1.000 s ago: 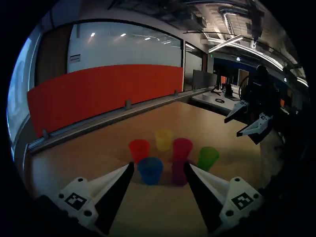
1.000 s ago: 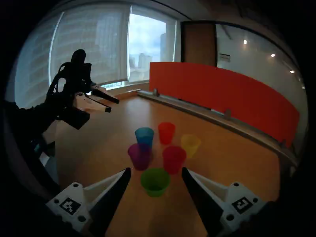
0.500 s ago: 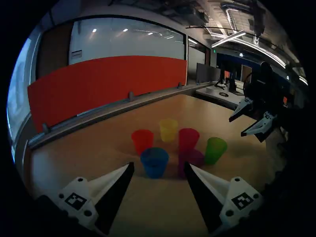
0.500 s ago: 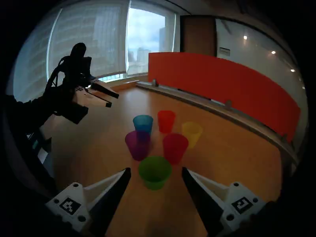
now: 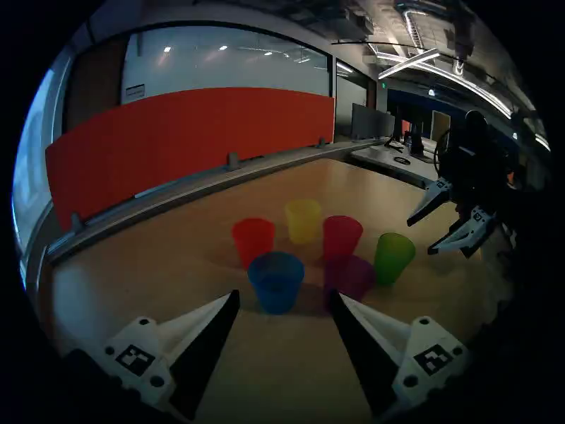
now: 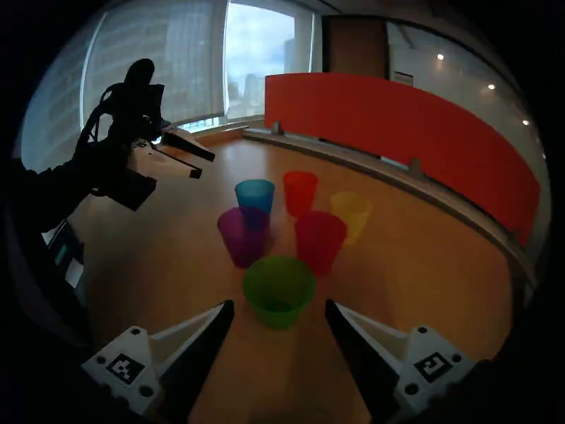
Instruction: Pour water
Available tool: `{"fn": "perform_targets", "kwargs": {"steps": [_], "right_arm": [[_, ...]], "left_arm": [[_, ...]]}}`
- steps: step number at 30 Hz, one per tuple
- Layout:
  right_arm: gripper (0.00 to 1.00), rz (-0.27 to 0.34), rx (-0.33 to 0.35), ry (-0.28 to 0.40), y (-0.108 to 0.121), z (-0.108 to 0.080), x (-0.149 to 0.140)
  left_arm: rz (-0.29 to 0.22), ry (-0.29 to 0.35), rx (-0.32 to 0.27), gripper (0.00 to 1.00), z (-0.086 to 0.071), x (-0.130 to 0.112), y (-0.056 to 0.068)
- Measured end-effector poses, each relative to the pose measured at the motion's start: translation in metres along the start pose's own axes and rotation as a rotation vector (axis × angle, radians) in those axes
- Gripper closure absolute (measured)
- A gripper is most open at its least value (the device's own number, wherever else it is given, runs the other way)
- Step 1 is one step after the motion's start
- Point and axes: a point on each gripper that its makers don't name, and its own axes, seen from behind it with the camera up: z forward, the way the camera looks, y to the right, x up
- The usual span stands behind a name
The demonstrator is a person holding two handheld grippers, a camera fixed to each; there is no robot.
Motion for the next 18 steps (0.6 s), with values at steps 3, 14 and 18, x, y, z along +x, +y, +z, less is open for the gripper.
{"fn": "perform_targets", "kwargs": {"steps": [3, 14, 18], "right_arm": [[0.0, -0.001, 0.009, -0.011, -0.003, 0.007, -0.005], [0.0, -0.005, 0.015, -0.038, -0.003, 0.031, -0.012], [0.0, -0.008, 0.019, -0.038, -0.003, 0.039, -0.01]], "left_arm": [[-0.003, -0.006, 0.0, 0.07, 0.004, -0.003, 0.0], [-0.008, -0.02, -0.002, 0.07, 0.016, -0.009, -0.004], [-0.009, -0.026, -0.003, 0.07, 0.021, -0.01, -0.005]]}}
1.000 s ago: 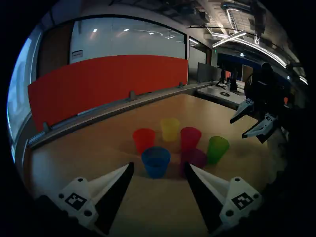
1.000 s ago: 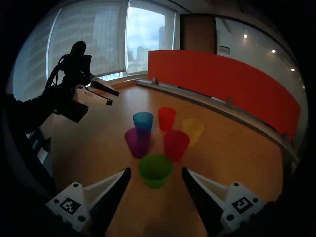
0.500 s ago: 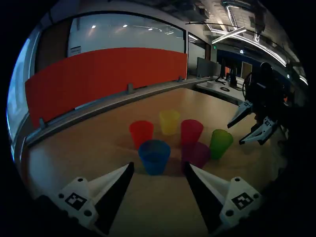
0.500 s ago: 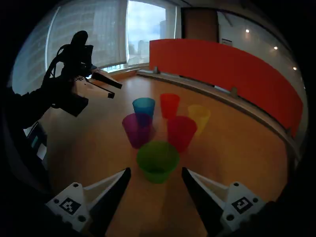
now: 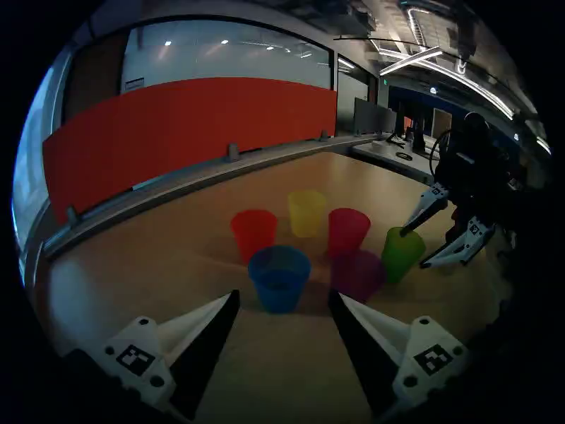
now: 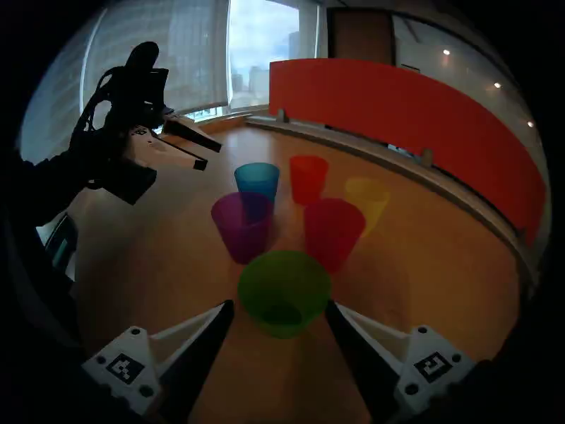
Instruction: Pour water
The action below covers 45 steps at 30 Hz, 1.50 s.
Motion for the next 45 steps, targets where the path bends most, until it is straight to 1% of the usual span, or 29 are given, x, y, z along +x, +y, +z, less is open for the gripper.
{"fn": "perform_targets", "kwargs": {"steps": [9, 13, 14, 17, 27, 35, 42, 45], "right_arm": [[0.0, -0.005, 0.001, -0.003, 0.004, 0.015, 0.004], [0.0, -0.006, 0.003, -0.001, 0.005, 0.019, 0.005], [0.01, -0.006, 0.004, -0.001, 0.005, 0.02, 0.005], [0.08, -0.006, 0.009, -0.003, 0.006, 0.021, 0.004], [0.09, -0.018, 0.011, 0.002, 0.009, 0.02, 0.006], [0.09, -0.028, 0.015, 0.011, 0.009, 0.015, 0.01], [0.09, -0.044, 0.015, 0.017, 0.009, 0.013, 0.012], [0.09, -0.049, 0.015, 0.018, 0.01, 0.013, 0.012]], "left_arm": [[0.001, -0.009, -0.007, 0.07, 0.009, -0.003, -0.002], [0.0, -0.013, -0.012, 0.07, 0.013, -0.004, -0.003], [0.0, -0.014, -0.013, 0.07, 0.014, -0.005, -0.003], [-0.001, -0.02, -0.014, 0.07, 0.017, -0.007, -0.004], [0.004, -0.042, -0.018, 0.07, 0.028, -0.012, -0.006], [-0.001, -0.077, -0.026, 0.07, 0.043, -0.017, -0.007], [0.006, -0.096, -0.032, 0.07, 0.055, -0.015, -0.008], [-0.002, -0.106, -0.042, 0.07, 0.06, -0.016, -0.007]]}}
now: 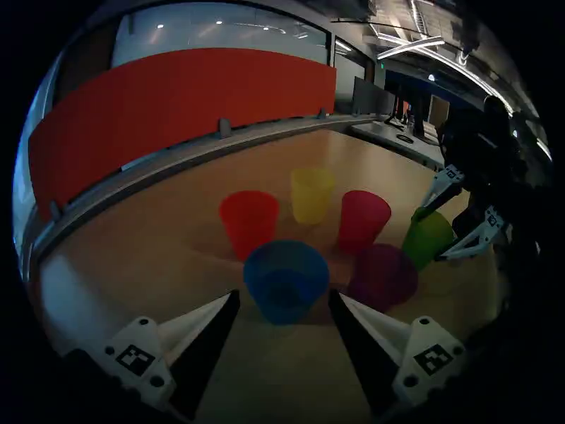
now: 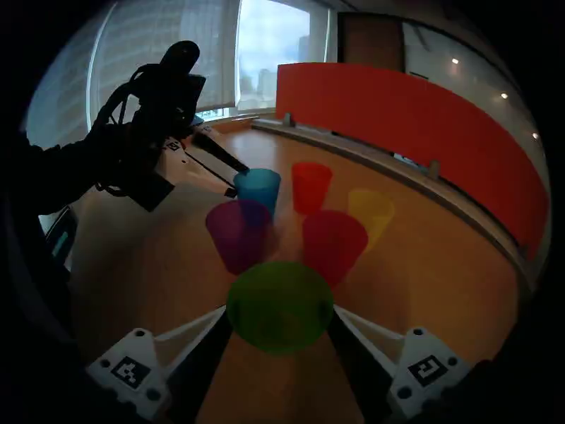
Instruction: Pour water
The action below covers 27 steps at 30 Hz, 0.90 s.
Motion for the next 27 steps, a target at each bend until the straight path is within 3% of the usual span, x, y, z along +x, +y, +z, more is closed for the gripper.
{"fn": "perform_targets", "kwargs": {"steps": [15, 27], "right_arm": [[0.09, -0.008, 0.003, 0.002, 0.002, -0.001, 0.001], [0.09, -0.01, -0.001, 0.007, 0.004, -0.004, 0.001]], "left_arm": [[-0.013, -0.016, -0.024, 0.07, 0.021, 0.007, 0.0], [0.011, -0.022, -0.021, 0.09, 0.027, 0.007, 0.001]]}}
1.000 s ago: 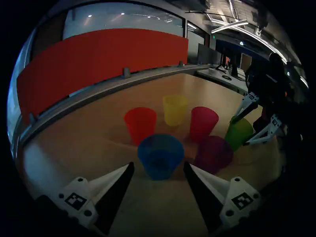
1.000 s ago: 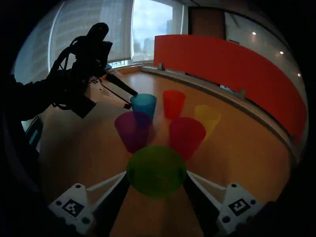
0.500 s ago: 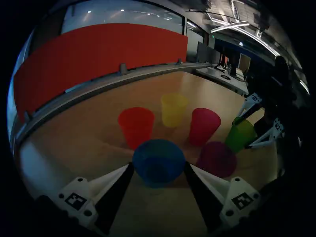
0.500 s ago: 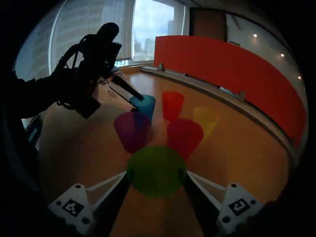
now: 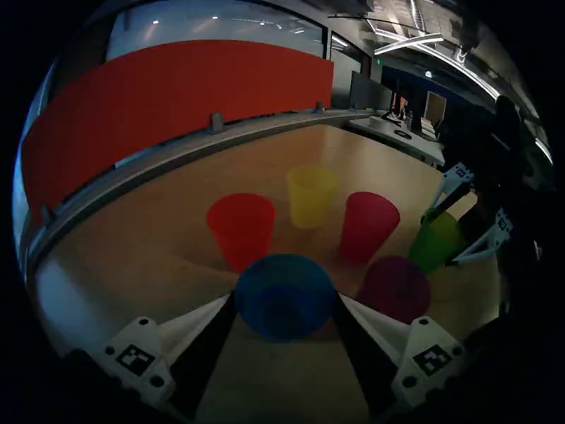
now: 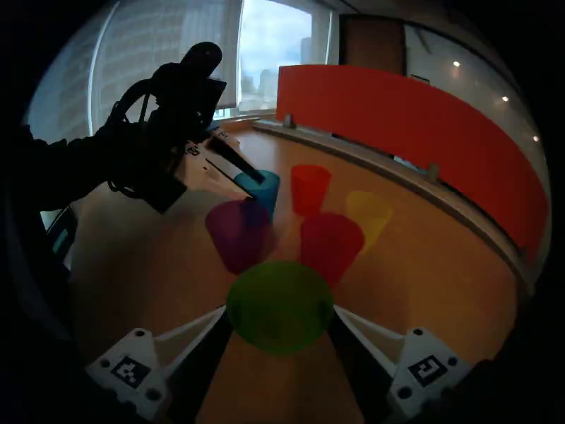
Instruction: Pour water
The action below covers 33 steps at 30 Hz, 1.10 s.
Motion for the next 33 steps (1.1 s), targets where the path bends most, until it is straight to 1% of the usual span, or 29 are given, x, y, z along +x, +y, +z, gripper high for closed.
{"fn": "perform_targets", "kwargs": {"steps": [3, 12, 18, 24, 30, 33], "right_arm": [[0.09, 0.001, 0.0, 0.003, 0.0, -0.001, 0.0], [0.09, 0.003, 0.0, 0.012, 0.0, -0.003, 0.003], [0.09, 0.01, -0.001, 0.024, 0.0, -0.005, 0.007], [0.09, 0.01, -0.006, 0.044, 0.0, -0.009, 0.017], [0.09, 0.001, -0.012, 0.075, -0.003, -0.016, 0.033], [0.09, -0.002, -0.013, 0.089, -0.005, -0.021, 0.042]], "left_arm": [[0.007, 0.004, 0.006, 0.12, 0.001, 0.0, 0.0], [0.009, 0.013, 0.017, 0.12, 0.0, 0.001, 0.0], [0.005, 0.04, 0.026, 0.12, -0.005, 0.008, -0.002], [0.003, 0.081, 0.038, 0.12, -0.022, 0.023, -0.001], [0.005, 0.142, 0.049, 0.12, -0.044, 0.042, 0.001], [-0.001, 0.179, 0.062, 0.12, -0.058, 0.052, -0.001]]}}
